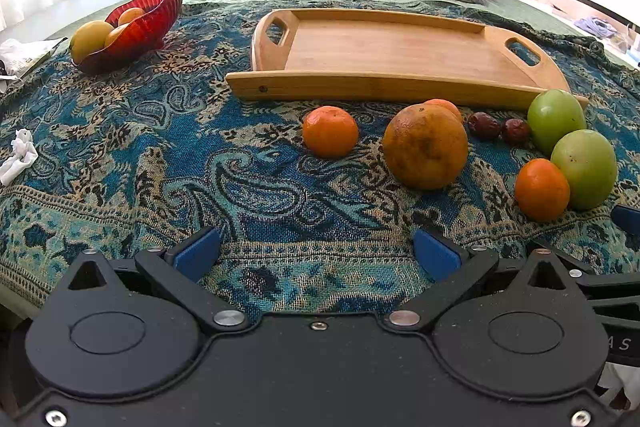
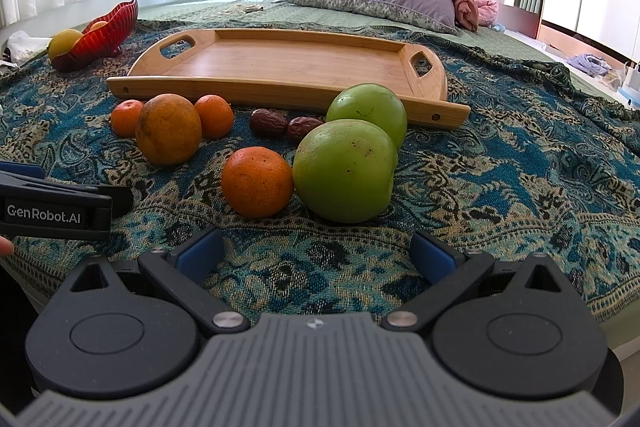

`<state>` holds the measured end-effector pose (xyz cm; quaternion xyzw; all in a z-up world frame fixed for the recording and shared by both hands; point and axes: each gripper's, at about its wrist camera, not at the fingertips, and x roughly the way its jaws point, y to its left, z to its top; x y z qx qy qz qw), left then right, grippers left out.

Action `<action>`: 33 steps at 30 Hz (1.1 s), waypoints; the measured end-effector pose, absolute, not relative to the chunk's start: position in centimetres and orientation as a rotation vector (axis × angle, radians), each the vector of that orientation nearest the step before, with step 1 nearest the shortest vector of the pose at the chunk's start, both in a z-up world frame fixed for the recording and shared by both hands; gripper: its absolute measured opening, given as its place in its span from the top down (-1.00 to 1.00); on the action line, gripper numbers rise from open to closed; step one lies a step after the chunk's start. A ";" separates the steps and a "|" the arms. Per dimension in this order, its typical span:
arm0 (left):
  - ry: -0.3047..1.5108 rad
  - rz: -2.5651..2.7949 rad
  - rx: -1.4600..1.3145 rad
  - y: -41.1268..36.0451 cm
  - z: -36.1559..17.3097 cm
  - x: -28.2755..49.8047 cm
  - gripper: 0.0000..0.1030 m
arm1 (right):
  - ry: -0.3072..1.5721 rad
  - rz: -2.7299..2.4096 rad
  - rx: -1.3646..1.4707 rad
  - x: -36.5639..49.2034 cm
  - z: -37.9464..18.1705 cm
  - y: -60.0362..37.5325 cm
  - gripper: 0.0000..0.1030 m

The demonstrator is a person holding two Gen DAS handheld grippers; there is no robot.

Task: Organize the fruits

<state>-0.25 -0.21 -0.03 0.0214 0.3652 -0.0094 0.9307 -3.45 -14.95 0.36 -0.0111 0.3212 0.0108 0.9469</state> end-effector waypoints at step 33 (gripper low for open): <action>0.722 -0.016 0.054 -0.6 0.3 -0.7 -1.00 | 0.560 -0.082 0.008 -4.6 -0.4 -14.6 -1.00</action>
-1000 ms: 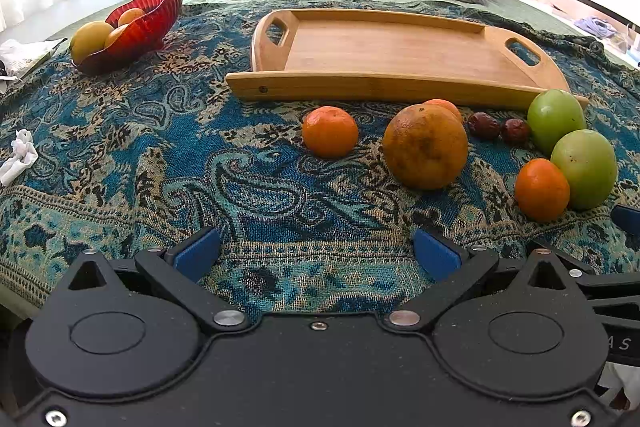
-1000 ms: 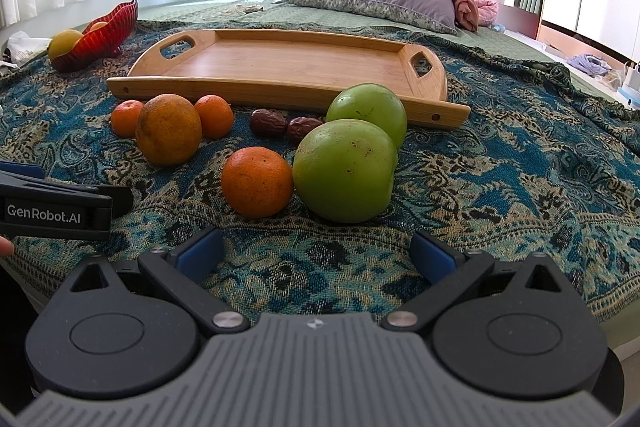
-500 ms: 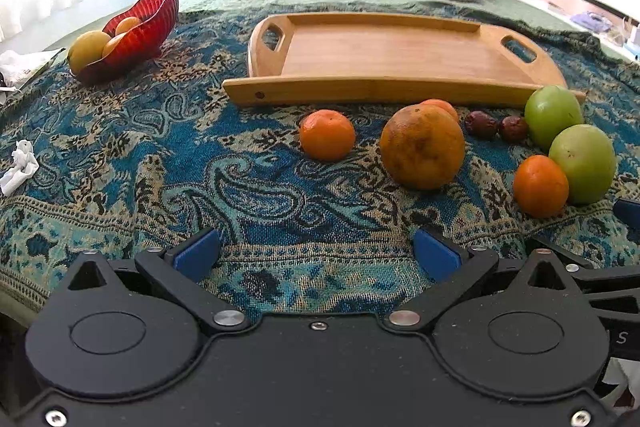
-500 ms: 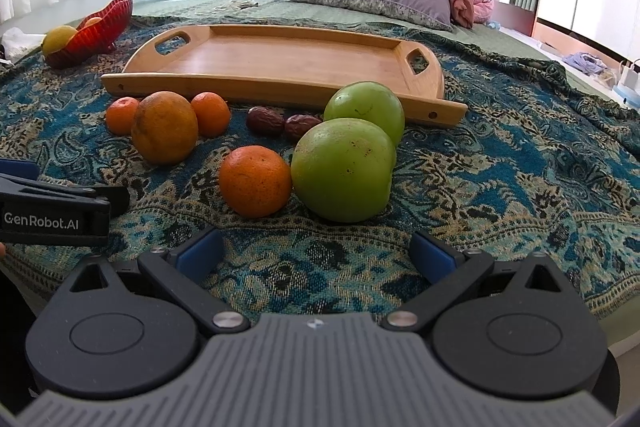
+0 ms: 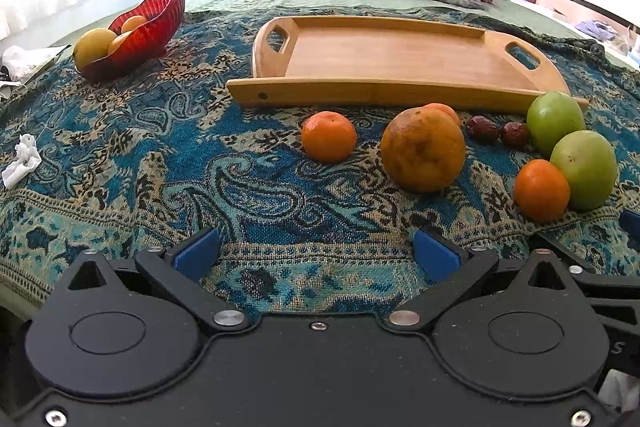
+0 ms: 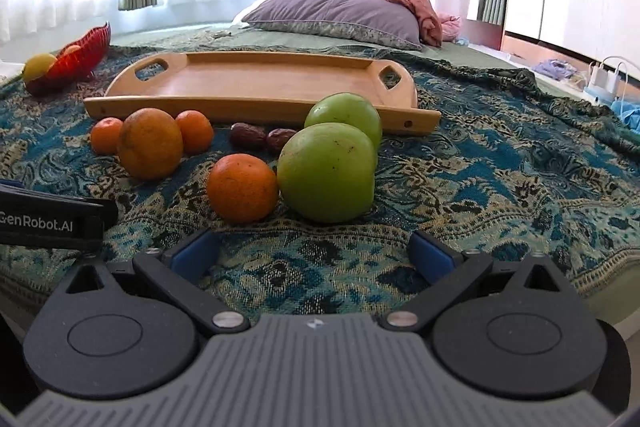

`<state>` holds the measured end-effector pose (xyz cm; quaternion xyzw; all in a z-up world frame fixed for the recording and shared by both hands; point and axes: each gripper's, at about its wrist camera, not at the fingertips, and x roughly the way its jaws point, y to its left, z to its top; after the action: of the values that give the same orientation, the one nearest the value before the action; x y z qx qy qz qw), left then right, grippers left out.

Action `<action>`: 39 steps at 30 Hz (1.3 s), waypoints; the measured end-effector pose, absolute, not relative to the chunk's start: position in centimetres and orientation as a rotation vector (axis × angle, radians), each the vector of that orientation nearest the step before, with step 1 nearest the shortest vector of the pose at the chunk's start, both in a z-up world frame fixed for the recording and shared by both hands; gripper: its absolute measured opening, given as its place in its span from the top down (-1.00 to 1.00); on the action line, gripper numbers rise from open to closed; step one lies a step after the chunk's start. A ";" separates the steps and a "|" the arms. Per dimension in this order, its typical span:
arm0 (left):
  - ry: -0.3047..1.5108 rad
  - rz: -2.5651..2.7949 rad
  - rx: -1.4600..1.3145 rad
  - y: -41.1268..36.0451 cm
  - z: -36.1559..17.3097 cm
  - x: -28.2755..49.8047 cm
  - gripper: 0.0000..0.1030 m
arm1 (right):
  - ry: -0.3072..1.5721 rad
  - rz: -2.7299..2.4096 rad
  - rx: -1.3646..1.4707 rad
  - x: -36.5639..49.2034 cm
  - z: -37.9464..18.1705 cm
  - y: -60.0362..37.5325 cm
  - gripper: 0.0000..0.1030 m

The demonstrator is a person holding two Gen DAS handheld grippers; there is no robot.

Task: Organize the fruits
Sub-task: 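Grasp the large dull orange with the left tool while the right tool grasps the big green fruit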

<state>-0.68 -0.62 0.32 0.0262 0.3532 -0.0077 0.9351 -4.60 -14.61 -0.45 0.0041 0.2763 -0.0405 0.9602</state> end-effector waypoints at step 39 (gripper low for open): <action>0.599 -0.200 0.027 -3.1 2.0 2.3 -0.49 | 0.522 -0.034 0.365 -2.2 1.4 -19.4 -0.35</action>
<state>2.32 -3.13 1.97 0.0135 0.2944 -0.0982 0.9505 -2.21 -19.35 1.39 0.1795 0.2567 -0.0166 0.9495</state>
